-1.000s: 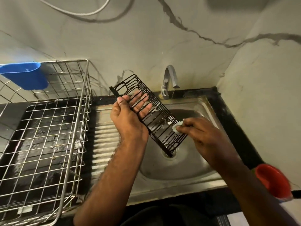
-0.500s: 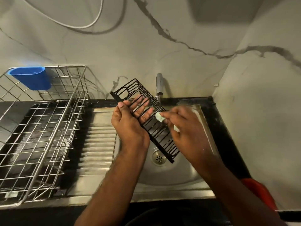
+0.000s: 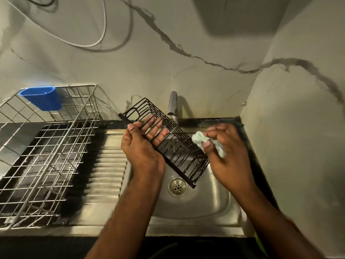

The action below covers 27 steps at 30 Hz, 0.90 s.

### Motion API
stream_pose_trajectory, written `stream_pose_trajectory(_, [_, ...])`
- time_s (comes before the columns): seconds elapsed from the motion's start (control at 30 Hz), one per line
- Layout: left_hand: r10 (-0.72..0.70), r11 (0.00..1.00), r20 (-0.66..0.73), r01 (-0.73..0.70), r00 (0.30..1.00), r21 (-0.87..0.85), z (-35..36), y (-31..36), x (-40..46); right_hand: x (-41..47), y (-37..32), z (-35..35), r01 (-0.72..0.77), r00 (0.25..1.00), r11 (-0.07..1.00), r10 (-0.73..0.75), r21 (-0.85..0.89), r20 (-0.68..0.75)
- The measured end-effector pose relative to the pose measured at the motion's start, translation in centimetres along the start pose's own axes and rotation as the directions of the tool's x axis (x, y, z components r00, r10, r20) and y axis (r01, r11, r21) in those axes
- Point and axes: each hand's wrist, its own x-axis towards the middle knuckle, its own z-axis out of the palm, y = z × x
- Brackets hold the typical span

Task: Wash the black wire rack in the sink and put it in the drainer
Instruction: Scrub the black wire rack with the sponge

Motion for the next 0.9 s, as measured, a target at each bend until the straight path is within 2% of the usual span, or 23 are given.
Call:
stream_pose_trajectory(0.1, [0.004, 1.0, 0.017, -0.004, 1.0, 0.012, 0.3, -0.2, -0.6, 1.1, -1.4, 0.6, -0.069, 0.993, 0.982, 0.05, 0.178, 0.11])
stream_pose_trajectory(0.13, [0.005, 1.0, 0.02, -0.006, 1.0, 0.012, 0.3, -0.1, -0.7, 1.2, -1.6, 0.9, -0.093, 0.987, 0.978, 0.066, 0.187, 0.145])
stream_pose_trajectory(0.2, [-0.001, 1.0, 0.026, 0.001, 1.0, 0.009, 0.4, 0.2, -0.8, 1.1, -1.8, 1.6, -0.101, 0.983, 0.986, 0.079, 0.129, 0.169])
stream_pose_trajectory(0.27, [0.0, 1.0, 0.033, 0.0, 0.999, 0.007, 0.3, 0.5, -0.8, 0.9, -2.1, 2.0, -0.062, 0.991, 0.995, 0.052, 0.08, 0.12])
stream_pose_trajectory(0.4, [0.013, 1.0, 0.038, -0.014, 0.999, 0.024, 0.0, 1.2, -0.7, 0.3, -2.4, 2.3, 0.069, 0.998, 0.995, -0.069, -0.076, 0.013])
stream_pose_trajectory(0.47, [0.018, 0.999, 0.044, -0.019, 0.999, 0.026, -0.1, 1.5, -0.6, 0.0, -2.3, 2.8, 0.162, 0.987, 0.974, -0.16, -0.156, 0.024])
stream_pose_trajectory(0.53, [0.024, 0.999, 0.047, -0.025, 0.999, 0.028, -0.1, 1.9, -0.5, -0.2, -2.3, 3.3, 0.185, 0.983, 0.966, -0.18, -0.183, 0.043])
stream_pose_trajectory(0.67, [0.04, 0.998, 0.074, -0.043, 0.996, 0.039, -0.2, 2.6, -0.1, 0.0, -3.2, 4.0, 0.045, 0.991, 0.996, -0.035, -0.071, 0.131])
stream_pose_trajectory(0.8, [0.069, 0.996, 0.122, -0.074, 0.99, 0.04, -0.3, 2.8, -0.2, 0.7, -4.4, 3.3, -0.03, 0.999, 0.993, 0.028, 0.115, 0.022])
stream_pose_trajectory(0.9, [0.045, 0.998, 0.121, -0.049, 0.992, 0.038, -0.3, 2.9, -0.4, 1.4, -4.3, 2.9, -0.03, 0.998, 0.988, 0.022, 0.149, 0.051])
